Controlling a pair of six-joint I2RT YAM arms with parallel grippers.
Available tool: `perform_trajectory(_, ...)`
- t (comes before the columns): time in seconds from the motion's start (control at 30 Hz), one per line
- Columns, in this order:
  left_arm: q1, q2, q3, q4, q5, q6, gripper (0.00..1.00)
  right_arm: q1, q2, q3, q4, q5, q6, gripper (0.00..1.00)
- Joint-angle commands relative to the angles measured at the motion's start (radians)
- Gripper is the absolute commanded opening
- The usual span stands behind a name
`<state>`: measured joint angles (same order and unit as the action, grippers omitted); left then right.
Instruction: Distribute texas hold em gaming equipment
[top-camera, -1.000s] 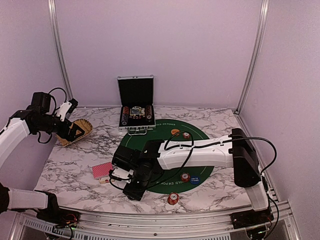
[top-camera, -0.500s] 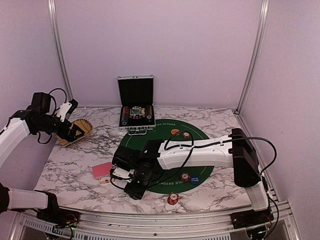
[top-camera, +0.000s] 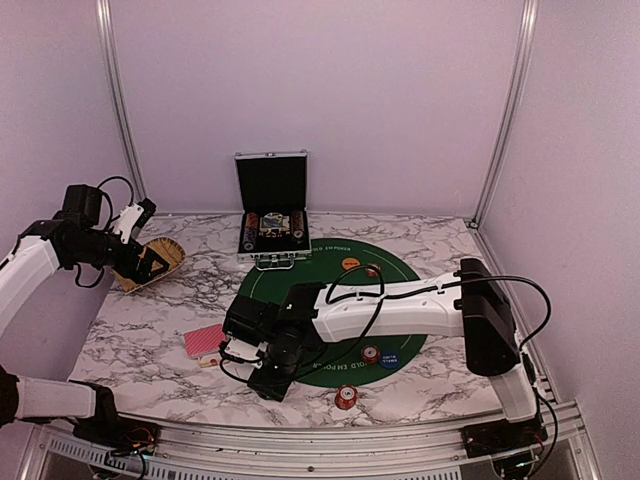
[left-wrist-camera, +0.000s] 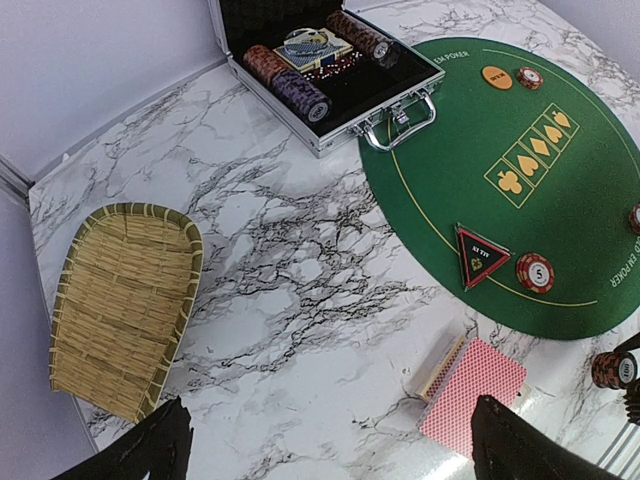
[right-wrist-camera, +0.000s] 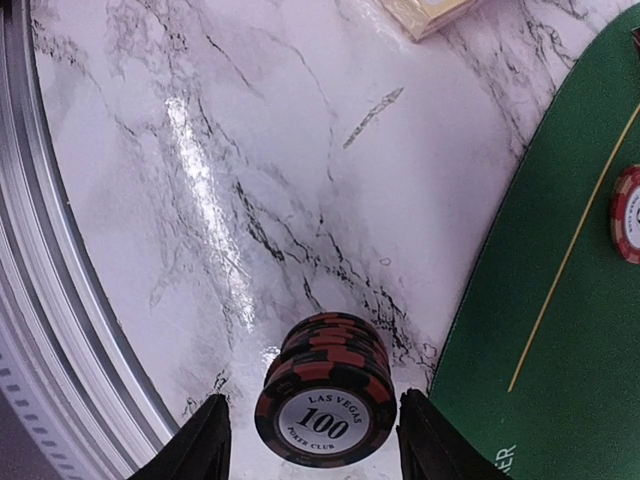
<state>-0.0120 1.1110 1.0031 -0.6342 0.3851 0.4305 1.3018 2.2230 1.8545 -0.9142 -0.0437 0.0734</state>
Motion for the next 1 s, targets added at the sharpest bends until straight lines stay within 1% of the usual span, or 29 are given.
perform_trajectory(0.0,0.005,-0.019,0.023,-0.030,0.005,0.004,0.99,0.008,0.015,0.018,0.011,-0.001,-0.007,0.54)
perform_trajectory(0.13,0.005,-0.020,0.024,-0.029,0.003,0.005,0.99,0.008,0.012,0.012,0.017,0.006,-0.004,0.47)
perform_trajectory(0.27,0.005,-0.020,0.025,-0.030,0.003,0.004,0.99,0.008,0.011,0.001,0.021,0.005,-0.002,0.45)
perform_trajectory(0.37,0.005,-0.021,0.025,-0.030,0.002,0.005,0.99,0.009,0.010,-0.007,0.024,0.005,-0.001,0.45)
perform_trajectory(0.47,0.004,-0.021,0.025,-0.029,0.002,0.005,0.99,0.008,0.010,-0.014,0.027,0.014,0.000,0.48)
perform_trajectory(0.67,0.006,-0.022,0.019,-0.030,-0.001,0.008,0.99,0.007,0.008,-0.016,0.033,0.037,0.002,0.47)
perform_trajectory(0.83,0.005,-0.018,0.021,-0.030,0.002,0.008,0.99,0.008,-0.007,-0.011,0.035,0.039,0.005,0.38)
perform_trajectory(0.9,0.005,-0.017,0.024,-0.029,0.003,0.008,0.99,0.008,-0.018,-0.011,0.037,0.039,0.006,0.32)
perform_trajectory(0.97,0.005,-0.016,0.025,-0.029,0.004,0.005,0.99,0.007,-0.030,-0.008,0.037,0.074,0.011,0.25)
